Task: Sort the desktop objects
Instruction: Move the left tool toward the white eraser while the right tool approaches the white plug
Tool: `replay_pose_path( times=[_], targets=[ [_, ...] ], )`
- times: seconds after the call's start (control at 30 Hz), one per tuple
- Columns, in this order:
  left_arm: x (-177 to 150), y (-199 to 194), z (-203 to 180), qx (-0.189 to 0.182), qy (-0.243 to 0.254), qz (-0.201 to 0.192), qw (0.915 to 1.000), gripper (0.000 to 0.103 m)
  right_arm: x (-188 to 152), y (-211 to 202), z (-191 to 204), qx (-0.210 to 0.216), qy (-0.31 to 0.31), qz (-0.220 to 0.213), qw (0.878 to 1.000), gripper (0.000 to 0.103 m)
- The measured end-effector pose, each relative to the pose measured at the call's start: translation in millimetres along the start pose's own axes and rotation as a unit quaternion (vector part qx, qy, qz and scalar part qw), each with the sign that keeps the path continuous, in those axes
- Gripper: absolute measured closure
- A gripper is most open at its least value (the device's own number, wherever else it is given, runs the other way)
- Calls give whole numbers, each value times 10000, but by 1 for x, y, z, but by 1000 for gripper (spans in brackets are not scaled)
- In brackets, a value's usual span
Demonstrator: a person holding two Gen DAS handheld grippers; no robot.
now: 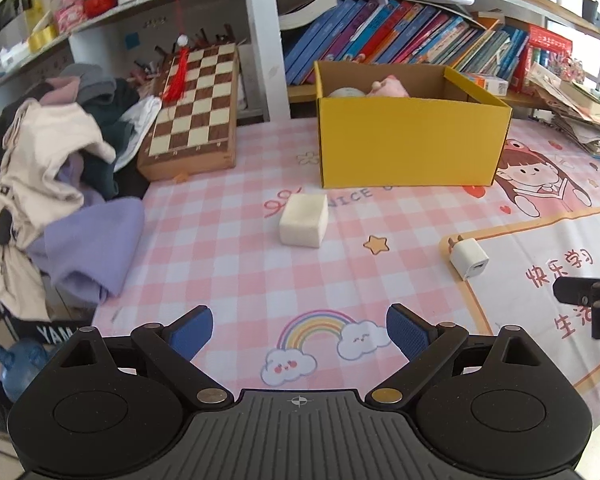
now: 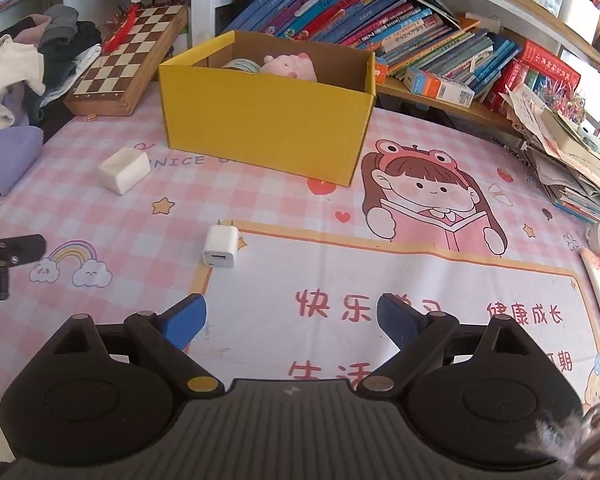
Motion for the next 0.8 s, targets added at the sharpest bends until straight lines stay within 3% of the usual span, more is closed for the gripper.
replay_pose_path(
  times=[0.3, 0.57, 0.8],
  targets=[
    [-6, 2, -9, 7, 190, -46, 9998, 7, -3, 11, 26, 236, -520, 94, 9983, 13],
    [-4, 12, -6, -42, 48, 4, 10000, 7, 2, 24, 26, 351, -524, 224, 9978, 13],
    [5, 26, -4, -167, -53, -40, 9998, 7, 8, 39, 10, 370, -195, 359, 9985, 30]
  ],
)
Point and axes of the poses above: each gripper's, at about its wrist camera, not at the fingertips, and y roughly the way its jaws point, z to its left, x to its top, the point moved 2 cm from there along y, roughly the way its jaws point, and after that the axes turned 6 degrees about -z, right-handed, at the moved point
